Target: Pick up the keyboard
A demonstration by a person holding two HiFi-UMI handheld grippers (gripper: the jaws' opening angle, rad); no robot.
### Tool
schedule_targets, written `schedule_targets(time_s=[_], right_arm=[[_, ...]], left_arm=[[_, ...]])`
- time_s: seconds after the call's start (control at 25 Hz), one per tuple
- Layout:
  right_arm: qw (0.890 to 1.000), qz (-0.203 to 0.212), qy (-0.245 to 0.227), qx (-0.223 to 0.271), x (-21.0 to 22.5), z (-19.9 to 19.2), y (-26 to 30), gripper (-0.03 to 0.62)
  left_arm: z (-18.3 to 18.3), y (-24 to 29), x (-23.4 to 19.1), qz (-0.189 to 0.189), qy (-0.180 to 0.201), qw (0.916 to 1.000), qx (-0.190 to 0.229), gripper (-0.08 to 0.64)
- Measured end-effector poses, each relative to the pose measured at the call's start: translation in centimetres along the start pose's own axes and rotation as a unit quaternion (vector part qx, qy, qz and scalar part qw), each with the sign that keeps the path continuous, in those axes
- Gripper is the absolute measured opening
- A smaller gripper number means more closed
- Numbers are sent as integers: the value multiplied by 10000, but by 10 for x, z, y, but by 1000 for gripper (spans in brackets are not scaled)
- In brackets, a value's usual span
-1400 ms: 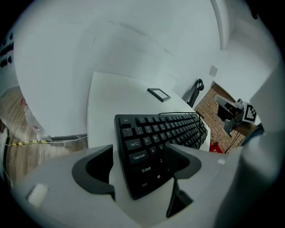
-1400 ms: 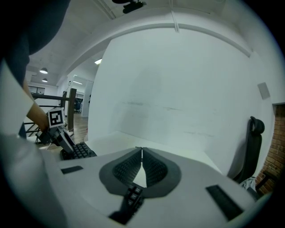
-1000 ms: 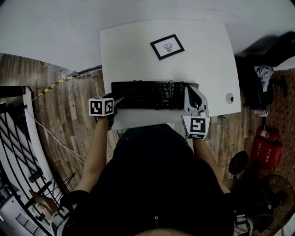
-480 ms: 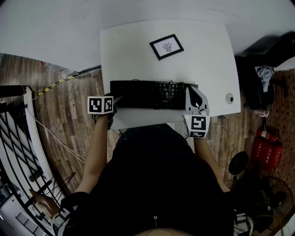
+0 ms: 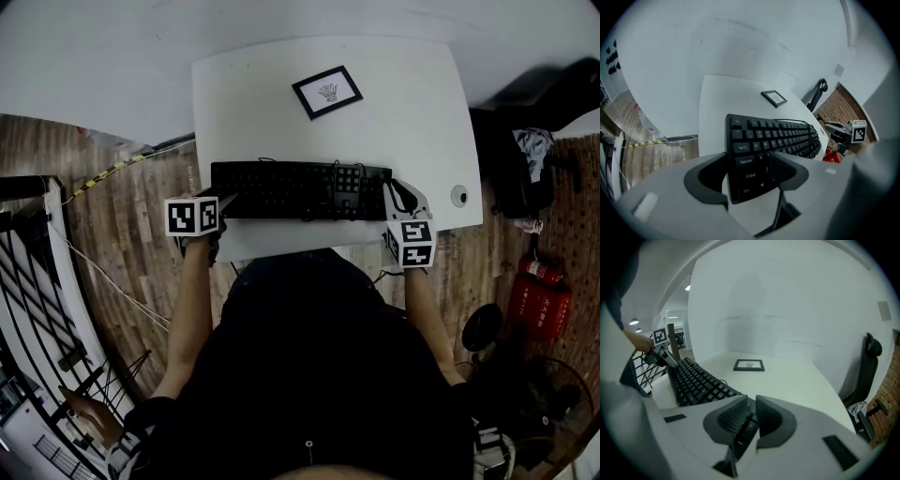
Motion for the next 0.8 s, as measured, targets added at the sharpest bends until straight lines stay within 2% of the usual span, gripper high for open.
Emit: schedule_targets(time_s=[0.08, 0.12, 0.24, 0.36, 0.52, 0.8], right_arm=[[9994, 46, 172, -307, 7, -10, -1, 41], [9984, 69, 282, -479, 11, -15, -1, 102], [9930, 188, 772, -878, 19, -32, 0, 131], [9818, 415, 1461, -1141, 22, -45, 3, 180], [9634, 636, 2160, -1457, 23, -59, 9, 204], [9420, 739, 2745, -1781, 23, -71, 20, 236]], left_arm=[[2, -5, 2, 35, 19, 10000, 26, 295], [4, -8, 3, 53, 36, 10000, 46, 295], [10, -15, 6, 114, 107, 9998, 119, 295], [16, -21, 9, 179, 179, 9995, 190, 293], [22, -26, 12, 257, 239, 9991, 233, 293], [23, -30, 16, 333, 269, 9989, 183, 293]])
Point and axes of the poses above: the fingertips, and each gripper's own axes: y forward along the fingers, x to its right, z out of its top, the point moved 2 cm from there along -y, backward along the fingers, and after that the axes turned 14 degrees about y, right-handed, at the moved point
